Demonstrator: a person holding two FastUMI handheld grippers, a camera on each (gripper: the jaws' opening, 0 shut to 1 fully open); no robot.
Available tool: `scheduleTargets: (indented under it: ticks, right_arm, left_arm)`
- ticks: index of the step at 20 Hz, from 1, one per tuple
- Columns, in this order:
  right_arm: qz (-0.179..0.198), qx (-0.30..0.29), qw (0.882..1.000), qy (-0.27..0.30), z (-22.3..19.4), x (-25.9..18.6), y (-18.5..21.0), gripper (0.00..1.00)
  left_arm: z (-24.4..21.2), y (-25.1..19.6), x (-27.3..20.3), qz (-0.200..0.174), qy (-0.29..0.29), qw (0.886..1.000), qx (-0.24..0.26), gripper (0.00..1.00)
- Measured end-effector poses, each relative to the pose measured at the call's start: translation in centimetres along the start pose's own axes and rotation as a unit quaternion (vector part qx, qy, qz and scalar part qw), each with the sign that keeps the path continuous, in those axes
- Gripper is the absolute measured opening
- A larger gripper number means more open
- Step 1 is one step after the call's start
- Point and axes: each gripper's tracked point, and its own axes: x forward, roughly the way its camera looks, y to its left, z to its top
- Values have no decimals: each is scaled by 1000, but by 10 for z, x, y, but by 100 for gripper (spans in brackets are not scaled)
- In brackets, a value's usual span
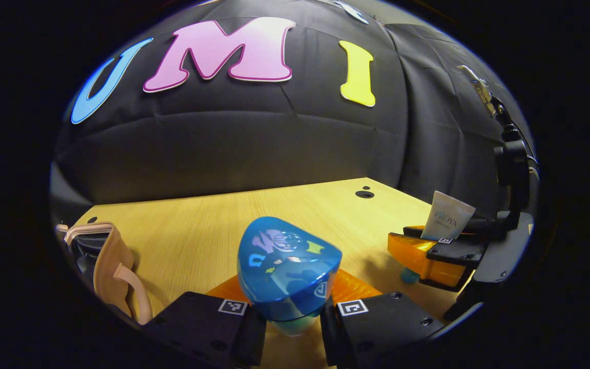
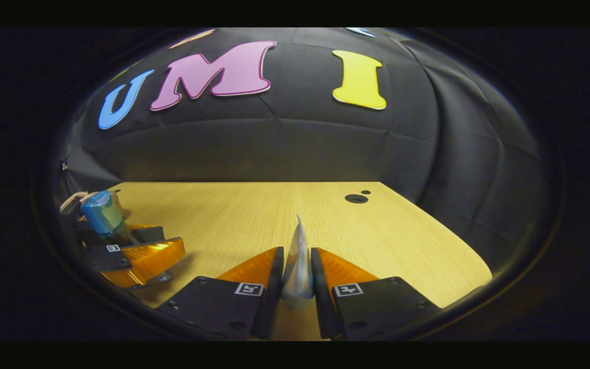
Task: First open the suitcase, pack the skin care products into it, and then close the suitcase.
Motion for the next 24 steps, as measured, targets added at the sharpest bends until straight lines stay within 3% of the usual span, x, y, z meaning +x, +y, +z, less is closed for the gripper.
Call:
scheduleTargets:
  ticks: [1, 3, 4, 5, 6, 7, 8, 9, 10, 11, 14, 15, 19, 20, 21, 23, 24]
  right_arm:
    - [3, 2, 1000, -2, 2, -2, 1, 40]
    - [6, 0, 1000, -16, 14, -7, 4, 35]
    - [11, -2, 1000, -19, 18, -11, 5, 25]
    - [14, -6, 1000, -24, 23, -14, 8, 25]
    - [23, -9, 999, -29, 28, -17, 12, 34]
    - [31, -14, 999, -30, 29, -22, 17, 28]
    - [42, -20, 999, -29, 27, -22, 23, 24]
    - [52, -26, 998, -17, 18, -23, 28, 29]
    - [66, -26, 997, -1, 8, -24, 35, 17]
    - [90, -25, 996, 11, 1, -28, 46, 17]
    - [97, -22, 995, 13, 1, -37, 53, 19]
    - [97, -17, 995, 0, 12, -40, 56, 23]
    - [112, -6, 993, -47, 67, -65, 74, 14]
    - [118, -8, 991, -59, 80, -74, 82, 19]
    - [126, -9, 989, -72, 96, -83, 91, 14]
    - [145, -12, 985, -93, 125, -99, 113, 18]
    - [156, -14, 982, -103, 137, -107, 126, 18]
  left_arm:
    - [0, 1, -1, 0, 1, 1000, -2, 49]
    - [2, 4, -8, 2, -1, 1000, -10, 49]
    - [3, 6, -12, 3, -4, 1000, -15, 49]
    - [7, 7, -16, 1, -9, 1000, -20, 49]
    - [10, 9, -21, 1, -12, 1000, -23, 49]
    - [15, 11, -26, 2, -16, 1000, -22, 49]
    - [19, 13, -31, 3, -22, 1000, -21, 49]
    - [20, 16, -35, 4, -23, 1000, -21, 49]
    - [19, 20, -38, 7, -21, 1000, -23, 49]
    - [17, 23, -42, 11, -19, 999, -25, 49]
    - [23, 34, -58, 21, -27, 999, -32, 49]
    - [25, 37, -63, 24, -29, 999, -33, 49]
    - [47, 54, -96, 34, -42, 998, -41, 46]
    - [56, 60, -107, 38, -47, 997, -46, 49]
    - [66, 68, -118, 43, -51, 996, -52, 49]
    - [79, 92, -142, 60, -52, 995, -66, 46]
    - [83, 109, -156, 75, -47, 993, -72, 49]
